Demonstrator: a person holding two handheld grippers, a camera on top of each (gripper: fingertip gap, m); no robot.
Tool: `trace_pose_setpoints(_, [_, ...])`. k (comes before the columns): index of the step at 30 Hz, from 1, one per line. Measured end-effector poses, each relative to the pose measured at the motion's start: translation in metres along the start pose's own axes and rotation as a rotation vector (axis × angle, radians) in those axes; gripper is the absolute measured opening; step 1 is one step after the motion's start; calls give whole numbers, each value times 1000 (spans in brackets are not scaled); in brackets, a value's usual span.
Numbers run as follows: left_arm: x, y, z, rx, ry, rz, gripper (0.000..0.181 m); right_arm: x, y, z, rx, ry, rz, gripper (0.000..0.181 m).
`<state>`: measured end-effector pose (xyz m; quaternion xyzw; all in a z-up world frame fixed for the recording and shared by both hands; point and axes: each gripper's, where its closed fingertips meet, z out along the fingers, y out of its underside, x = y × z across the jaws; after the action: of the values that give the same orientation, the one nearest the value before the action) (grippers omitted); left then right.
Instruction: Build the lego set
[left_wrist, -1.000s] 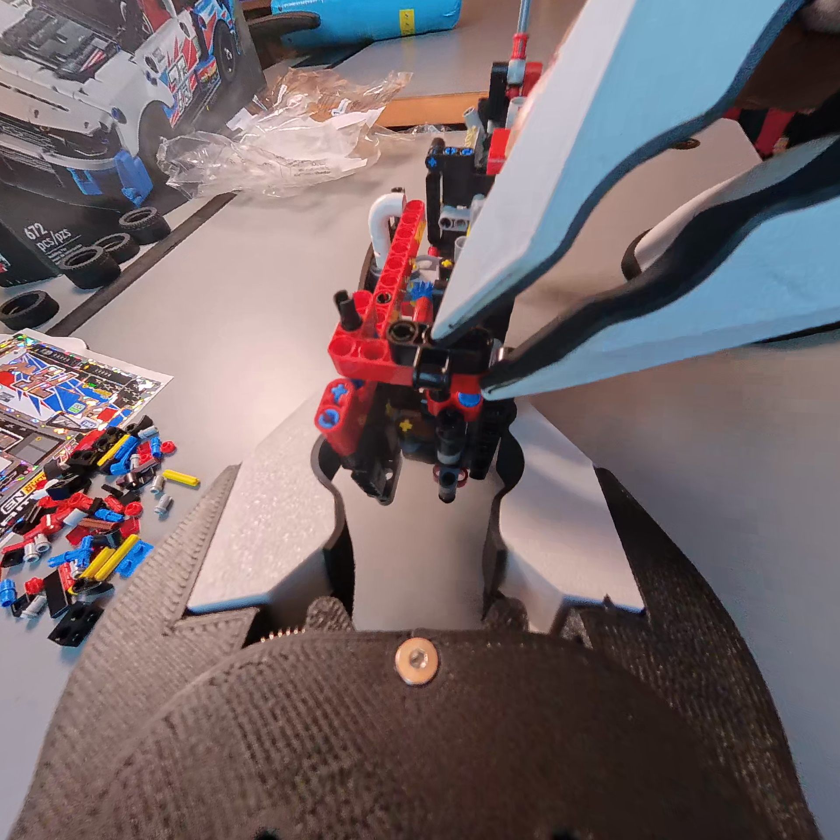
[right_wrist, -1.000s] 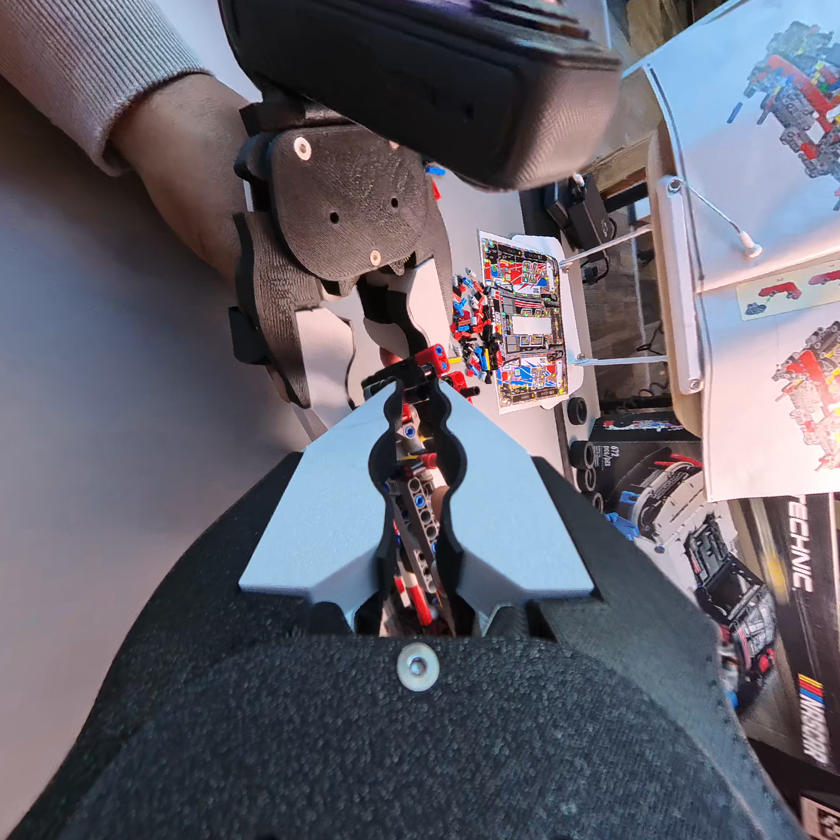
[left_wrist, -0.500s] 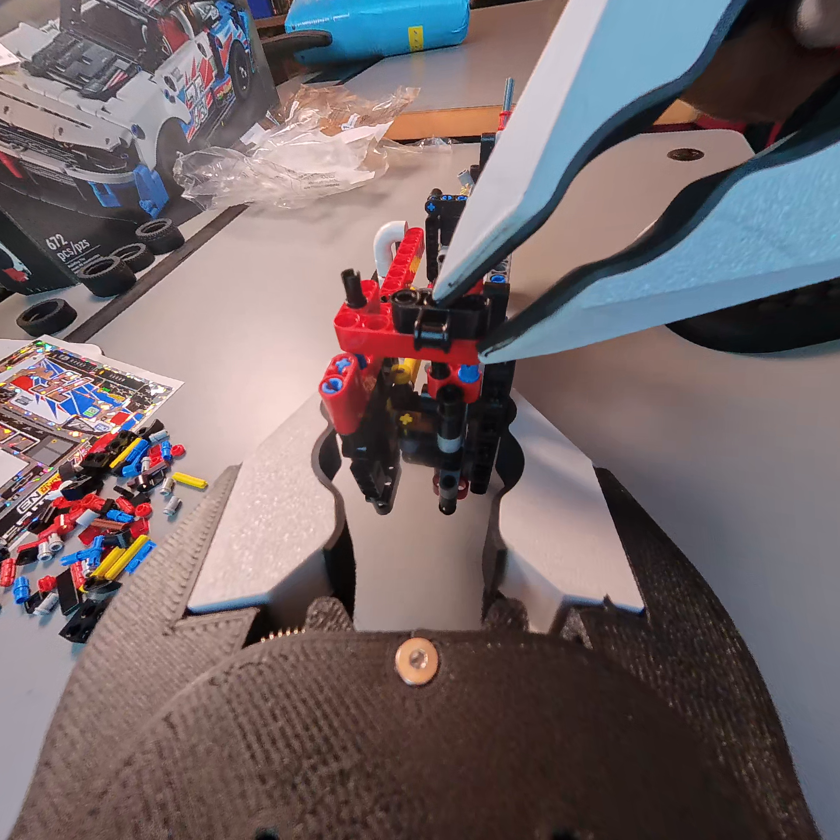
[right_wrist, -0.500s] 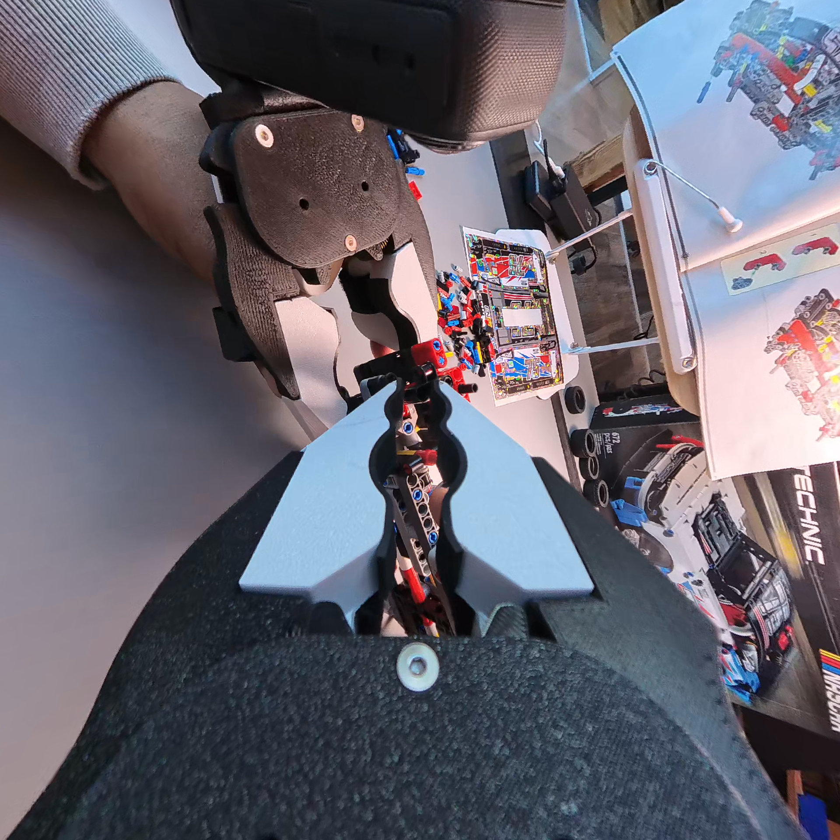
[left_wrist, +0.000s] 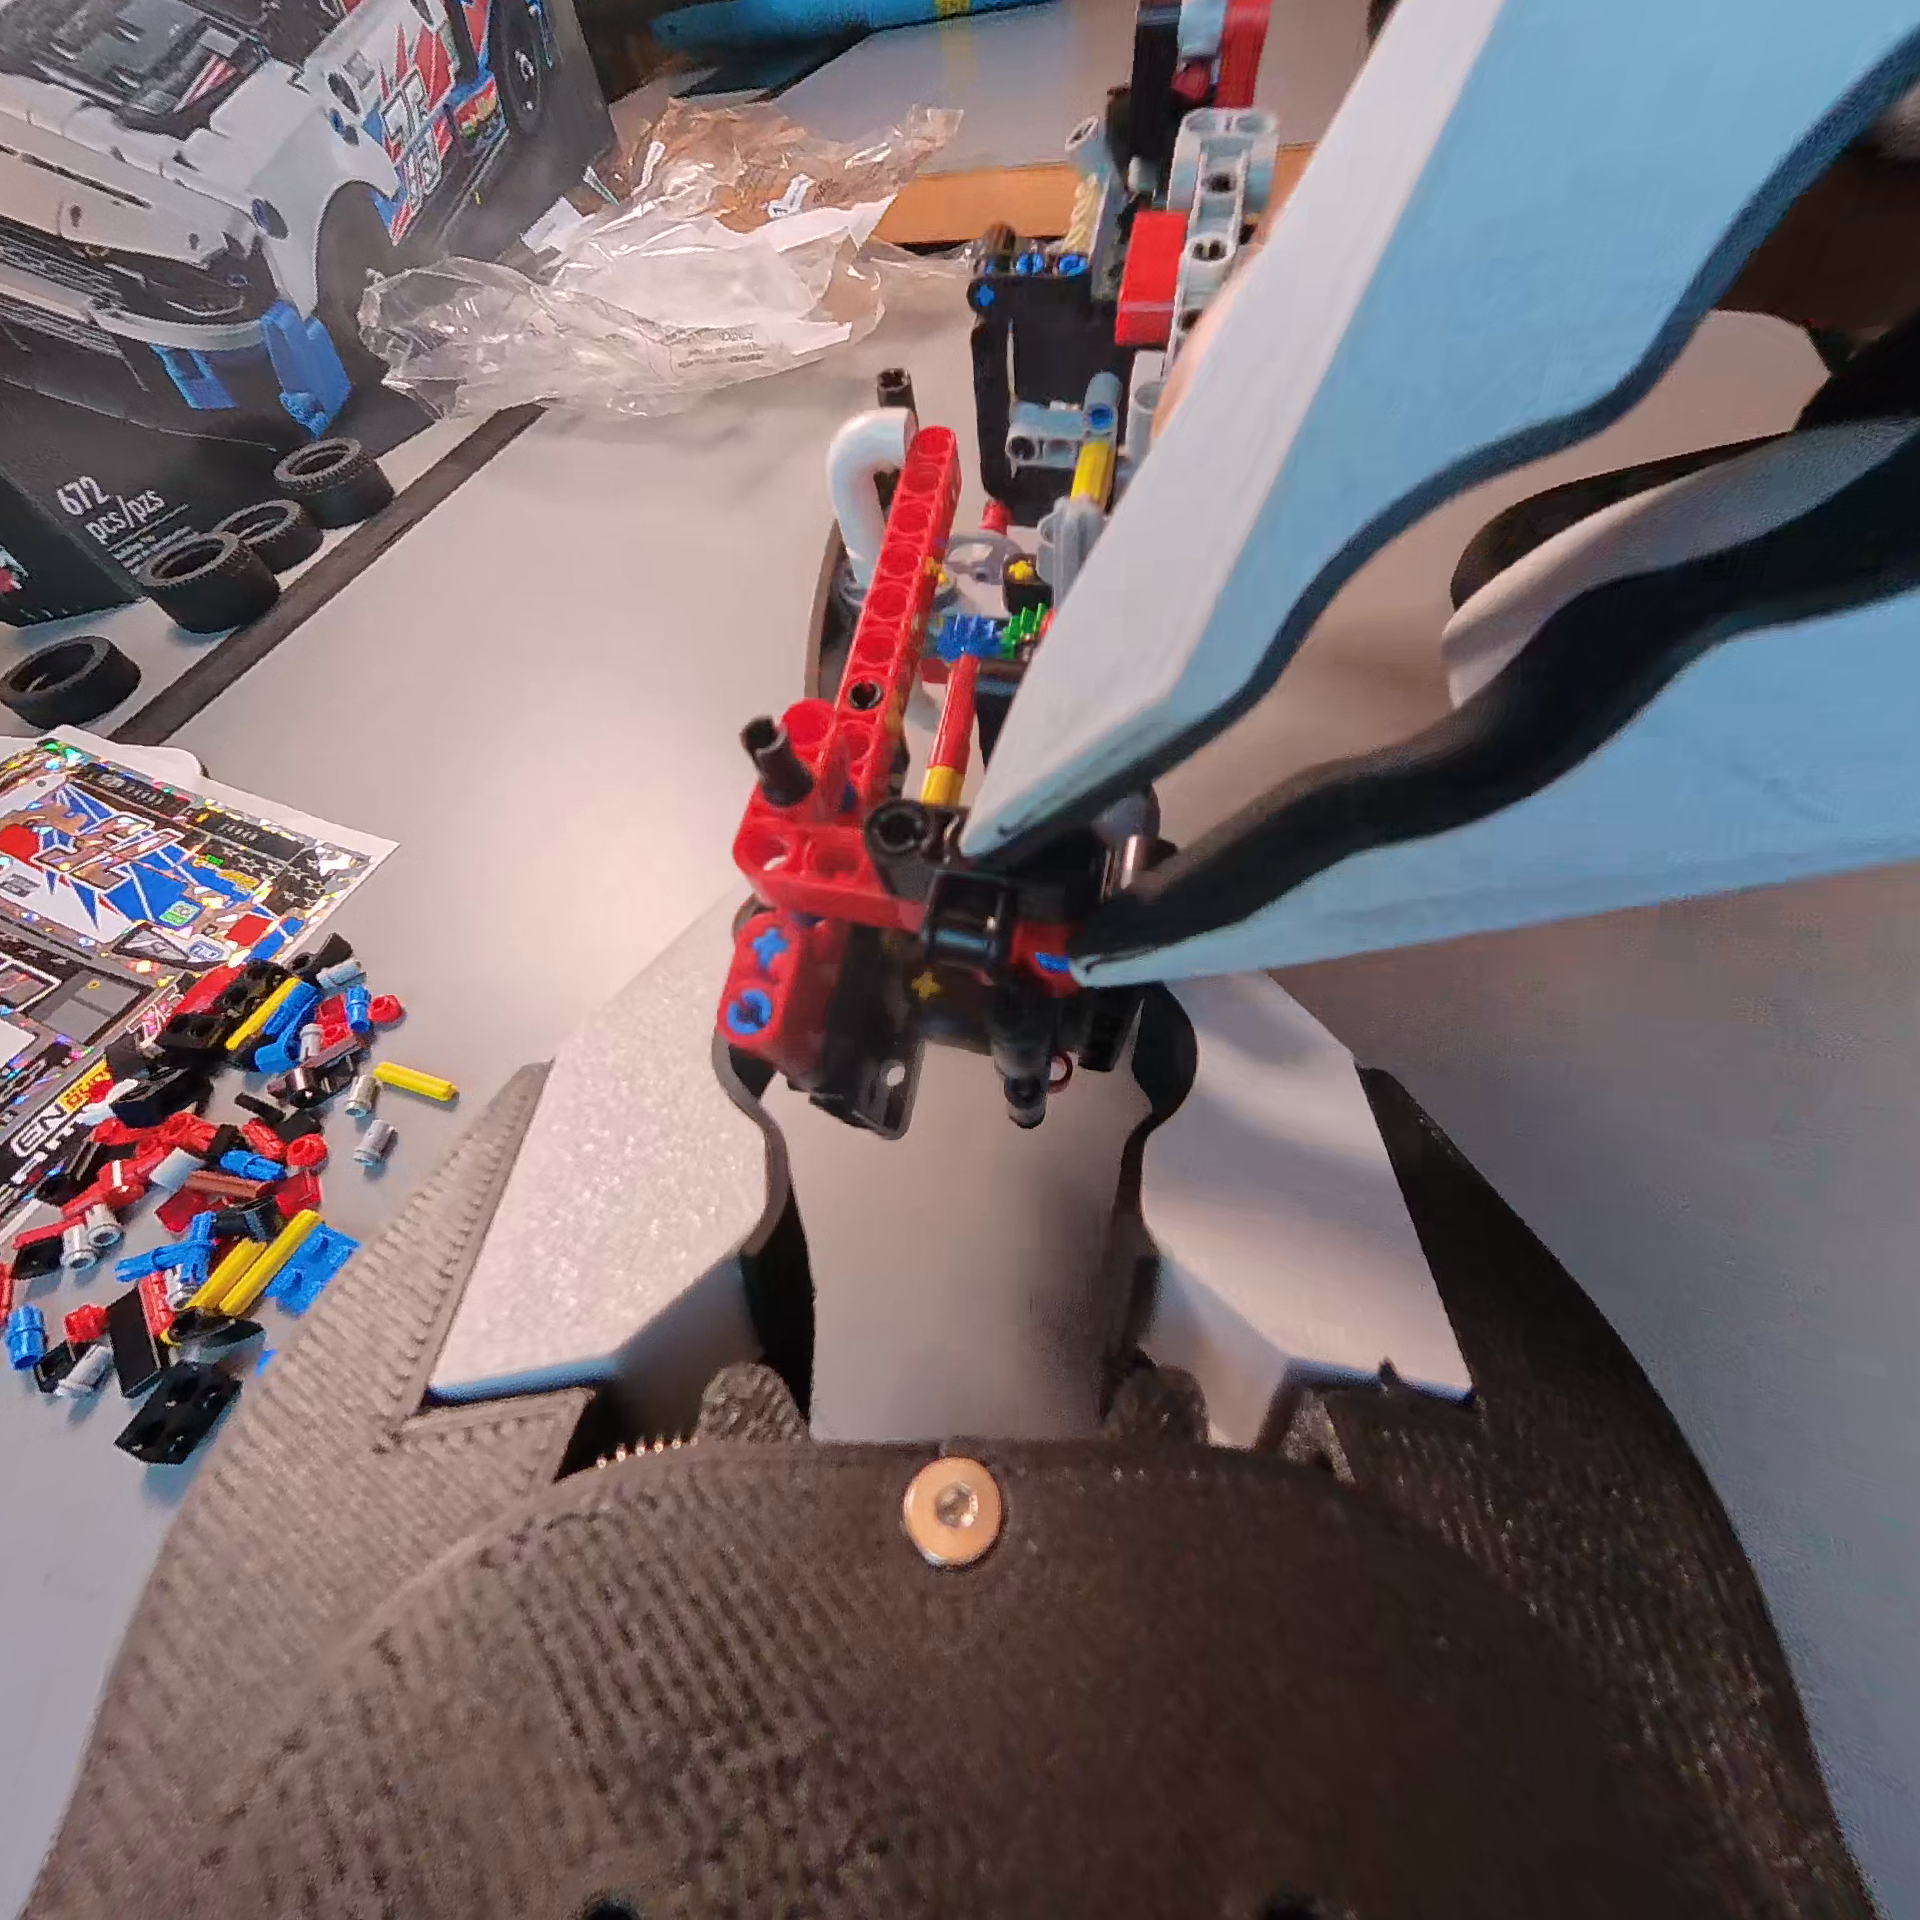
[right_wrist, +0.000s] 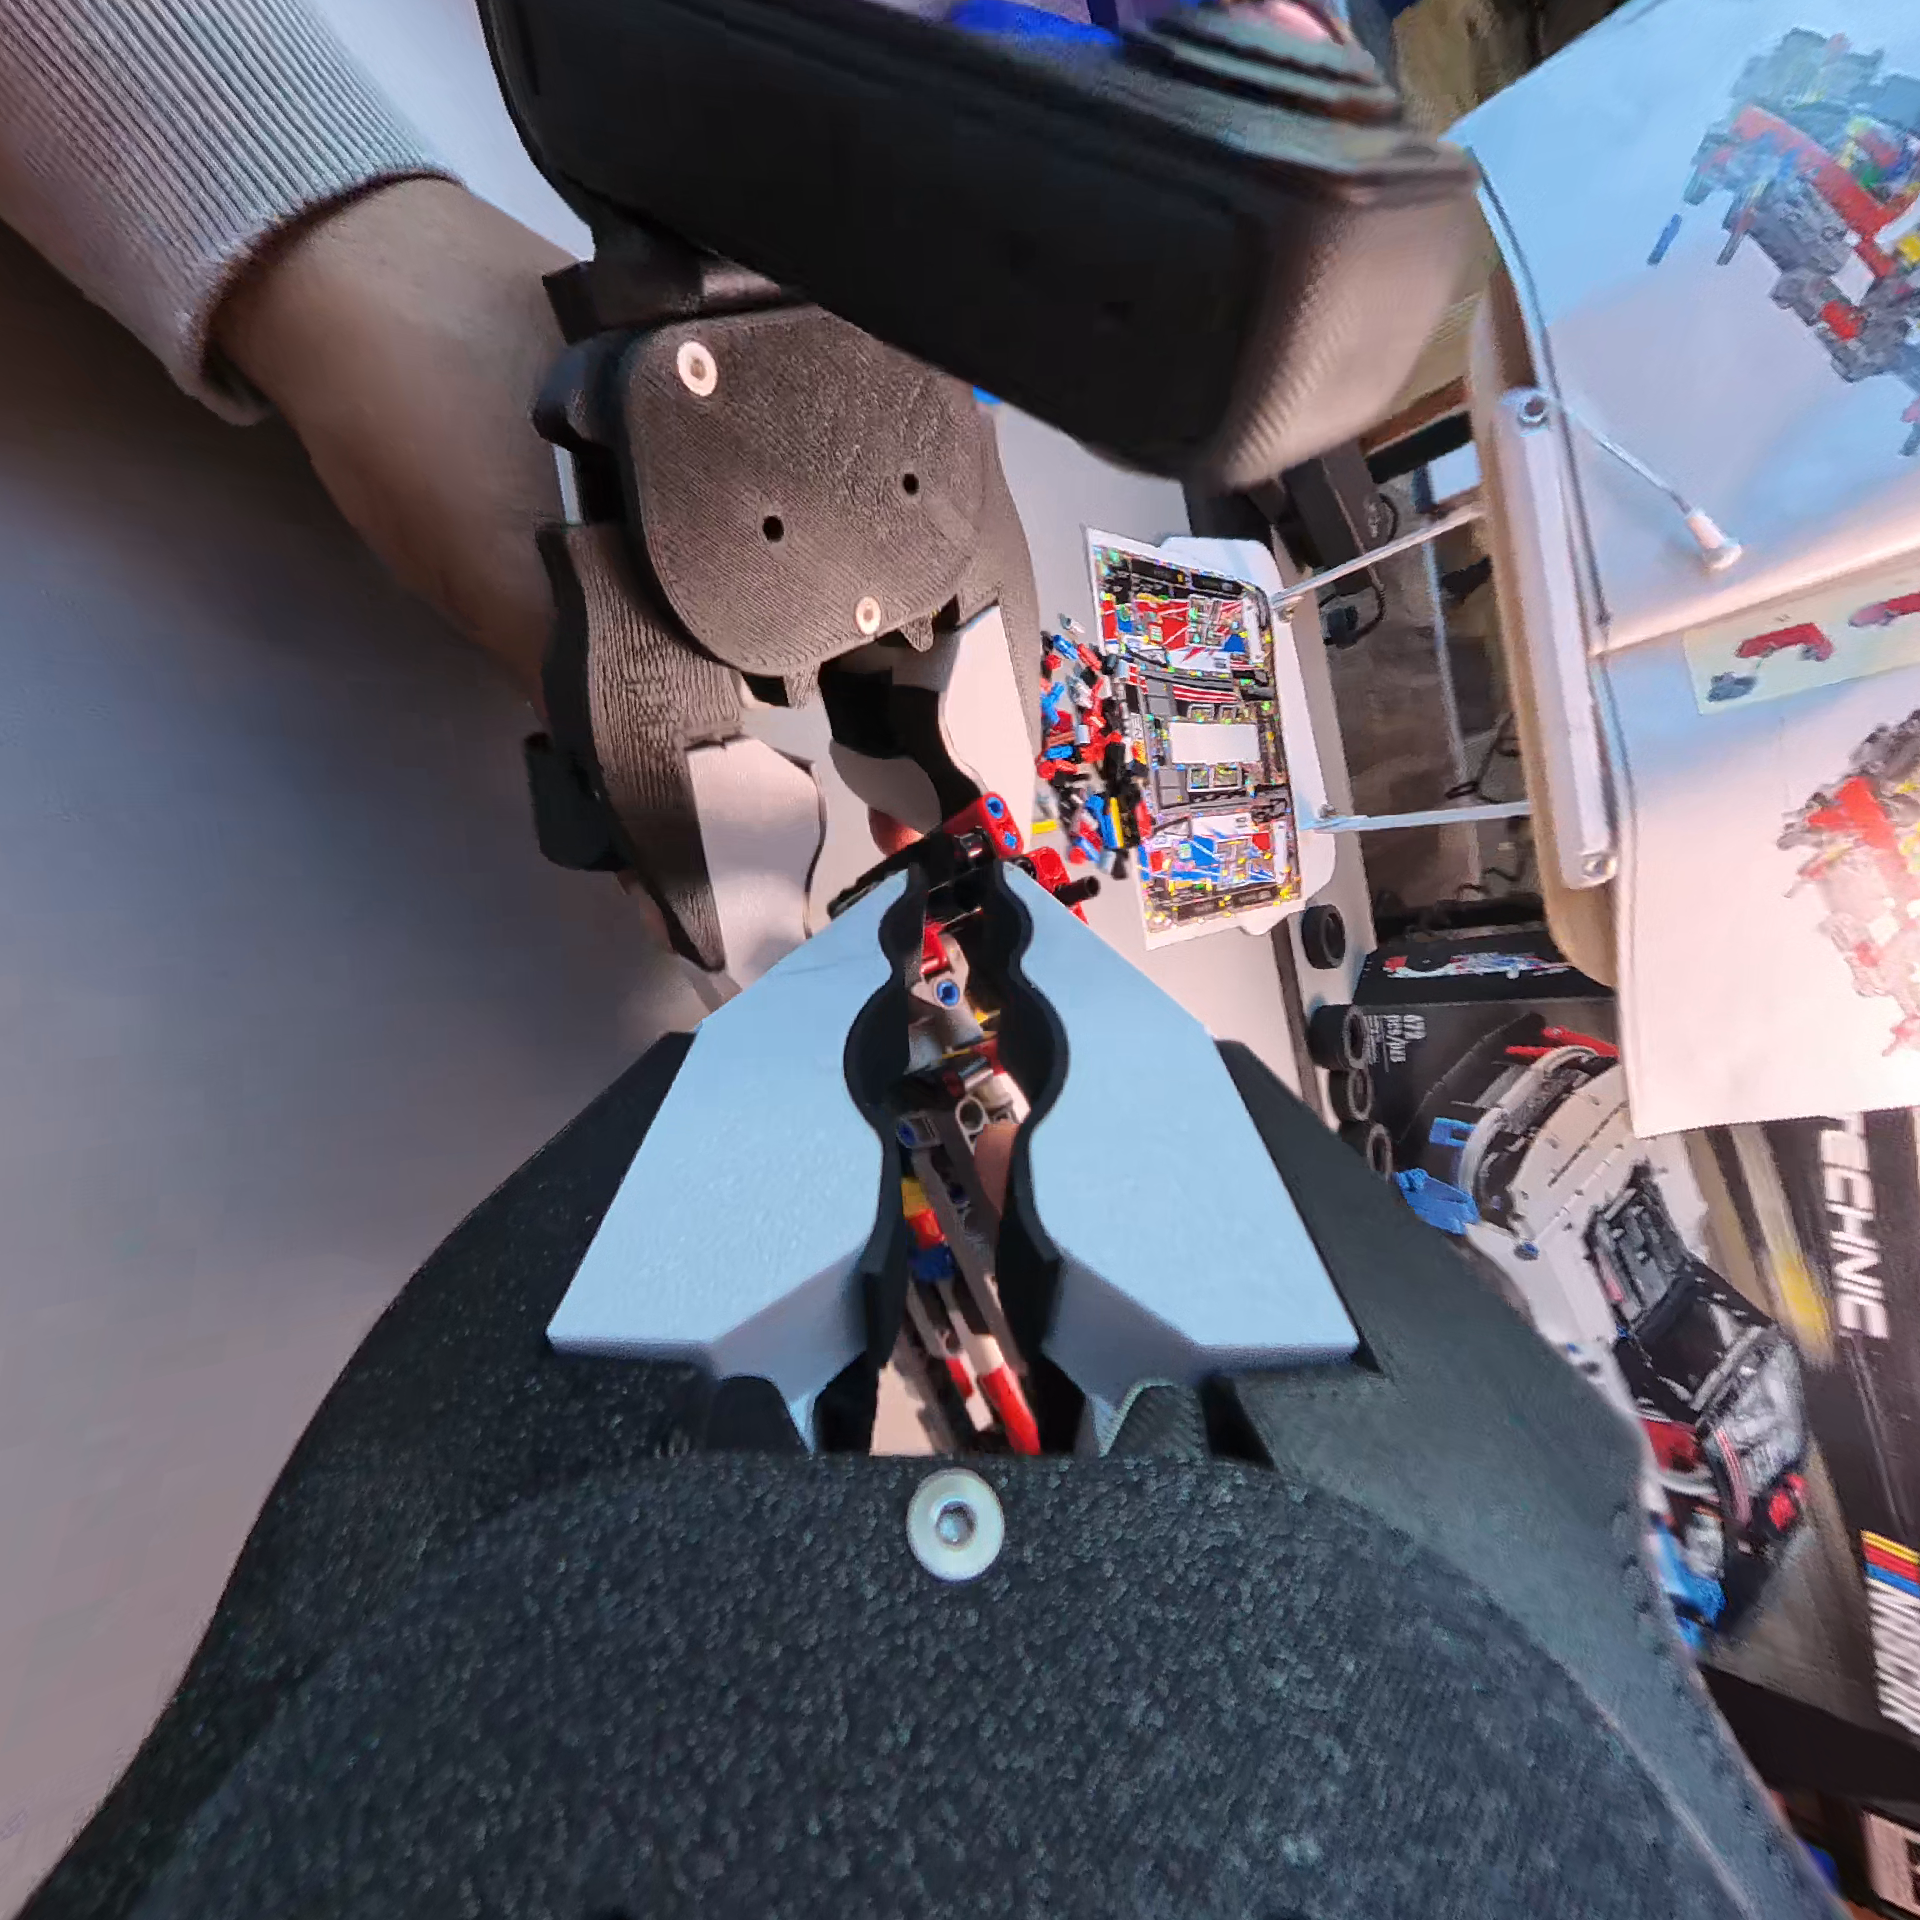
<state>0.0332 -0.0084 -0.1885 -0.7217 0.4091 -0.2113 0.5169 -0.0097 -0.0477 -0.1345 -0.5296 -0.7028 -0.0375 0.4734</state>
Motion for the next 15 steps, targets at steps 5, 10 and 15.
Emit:
trace_pose_setpoints(5, [-11,-7,-7,38,-20,-11,67,18,1,-5,12,23,67,9])
trace_pose_setpoints(10, [-10,-6,-6,40,-13,-26,67,16,2,-3,31,26,80,9])
trace_pose_setpoints(15, [-10,-6,-6,39,-19,-25,67,16,2,-3,23,41,54,10])
